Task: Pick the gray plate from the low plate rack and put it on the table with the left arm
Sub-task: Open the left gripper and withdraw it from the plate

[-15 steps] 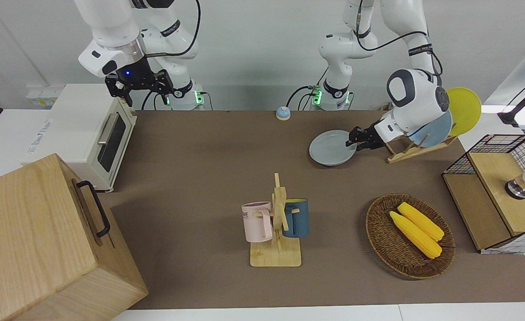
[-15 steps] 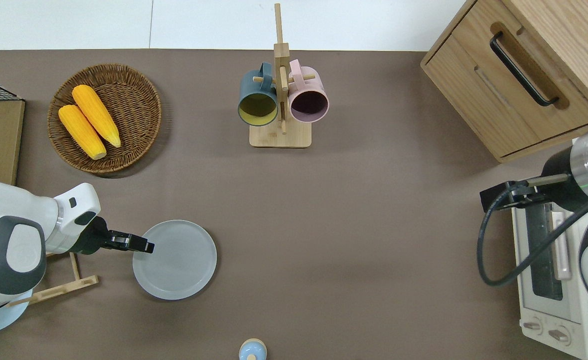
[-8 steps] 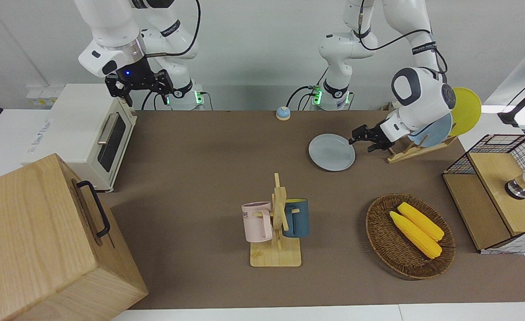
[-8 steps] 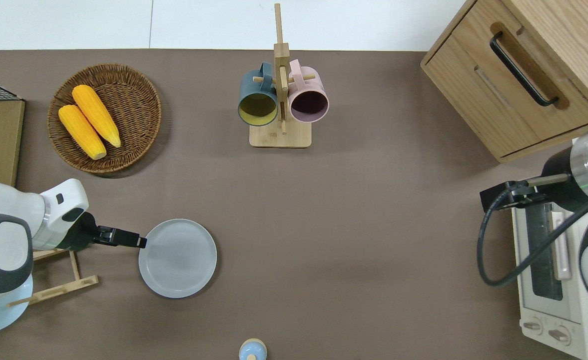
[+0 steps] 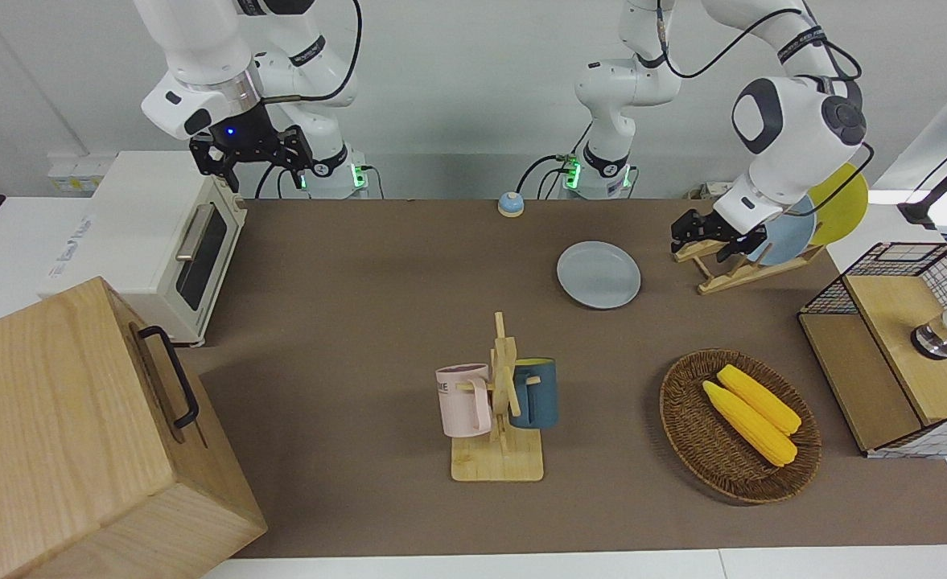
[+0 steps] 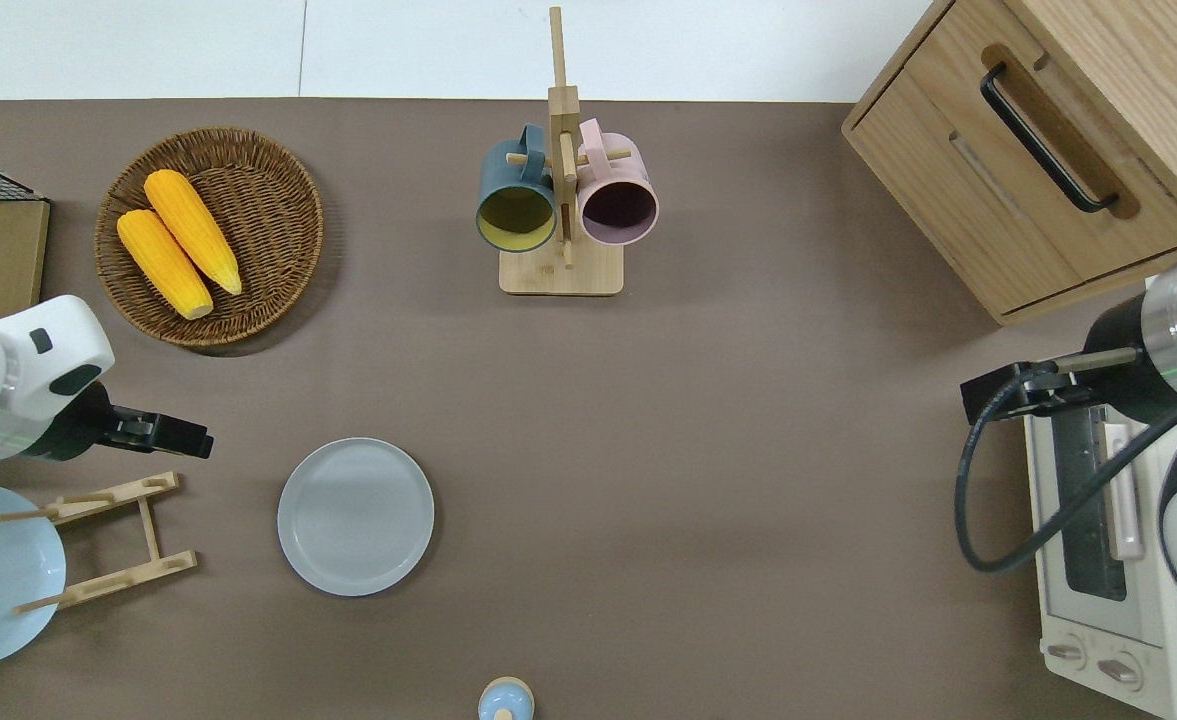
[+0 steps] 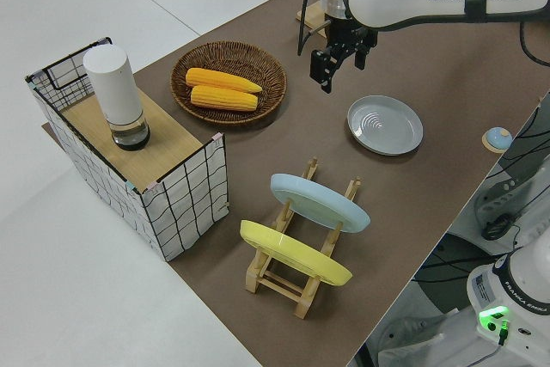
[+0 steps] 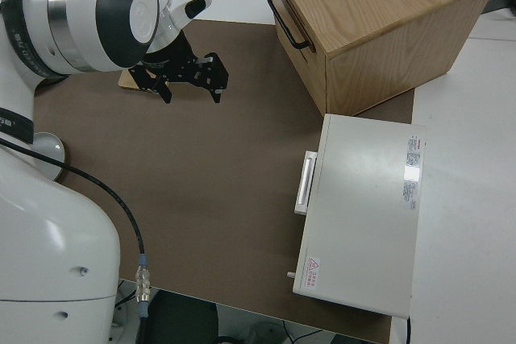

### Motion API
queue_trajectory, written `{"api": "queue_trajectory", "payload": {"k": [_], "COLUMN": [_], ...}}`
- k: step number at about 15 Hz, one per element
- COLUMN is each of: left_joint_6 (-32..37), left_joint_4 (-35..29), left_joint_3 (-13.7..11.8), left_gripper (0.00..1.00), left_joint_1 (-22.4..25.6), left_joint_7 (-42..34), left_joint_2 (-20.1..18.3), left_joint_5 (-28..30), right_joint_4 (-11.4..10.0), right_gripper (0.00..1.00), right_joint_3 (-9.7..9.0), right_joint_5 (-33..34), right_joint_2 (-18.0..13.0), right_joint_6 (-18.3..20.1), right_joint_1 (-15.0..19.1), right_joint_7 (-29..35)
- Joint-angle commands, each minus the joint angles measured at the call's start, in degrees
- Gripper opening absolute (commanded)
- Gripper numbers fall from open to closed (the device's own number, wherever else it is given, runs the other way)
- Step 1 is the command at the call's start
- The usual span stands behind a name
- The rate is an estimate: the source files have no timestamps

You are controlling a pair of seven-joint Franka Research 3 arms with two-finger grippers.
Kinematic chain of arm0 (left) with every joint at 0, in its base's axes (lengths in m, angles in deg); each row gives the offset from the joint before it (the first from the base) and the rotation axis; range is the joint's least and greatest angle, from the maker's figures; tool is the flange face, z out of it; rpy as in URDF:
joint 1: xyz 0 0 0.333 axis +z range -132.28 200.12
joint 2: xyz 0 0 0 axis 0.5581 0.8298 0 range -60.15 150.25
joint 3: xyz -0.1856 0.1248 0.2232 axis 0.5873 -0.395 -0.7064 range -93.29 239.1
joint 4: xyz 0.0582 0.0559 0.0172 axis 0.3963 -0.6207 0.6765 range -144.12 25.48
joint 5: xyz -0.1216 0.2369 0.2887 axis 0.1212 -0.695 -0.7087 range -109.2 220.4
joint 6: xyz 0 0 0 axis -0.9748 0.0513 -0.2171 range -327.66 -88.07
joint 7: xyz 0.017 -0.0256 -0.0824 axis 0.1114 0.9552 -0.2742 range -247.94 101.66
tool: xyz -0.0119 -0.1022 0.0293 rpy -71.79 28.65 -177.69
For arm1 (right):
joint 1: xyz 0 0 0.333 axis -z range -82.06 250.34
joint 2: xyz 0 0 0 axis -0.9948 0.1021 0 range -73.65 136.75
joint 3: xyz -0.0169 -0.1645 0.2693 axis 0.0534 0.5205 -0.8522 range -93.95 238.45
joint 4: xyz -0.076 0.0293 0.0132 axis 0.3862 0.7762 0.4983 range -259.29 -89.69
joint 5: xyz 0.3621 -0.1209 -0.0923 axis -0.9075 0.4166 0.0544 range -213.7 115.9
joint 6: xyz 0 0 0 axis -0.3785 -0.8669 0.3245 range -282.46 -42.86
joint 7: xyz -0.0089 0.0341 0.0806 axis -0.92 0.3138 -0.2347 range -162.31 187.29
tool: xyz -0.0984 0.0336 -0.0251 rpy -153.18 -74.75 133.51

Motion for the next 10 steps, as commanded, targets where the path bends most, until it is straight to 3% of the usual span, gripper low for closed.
{"api": "queue_trajectory", "payload": {"k": [1,4,10], "left_joint_6": [7.54,12.39,13.37], "left_joint_4": [8.37,17.42,18.76], "left_joint_3": [-0.33,0.28,0.28], "left_gripper": [0.99,0.99,0.99], "left_joint_1": [-0.65,-0.56,-0.47], "left_joint_7": [2.17,2.26,2.26], "left_joint_2": [-0.02,-0.02,-0.11], "left_joint_5": [-4.78,-9.1,-8.84], "right_joint_4": [0.45,0.45,0.45], "right_gripper": [0.983,0.983,0.983], "right_joint_3": [-1.24,-1.24,-1.24], "right_joint_5": [0.37,0.37,0.37], "right_joint_2": [-0.12,-0.12,-0.12], "right_joint_6": [0.68,0.68,0.68], "right_joint_1": [1.44,1.44,1.44], "right_joint_7": [0.68,0.68,0.68]}}
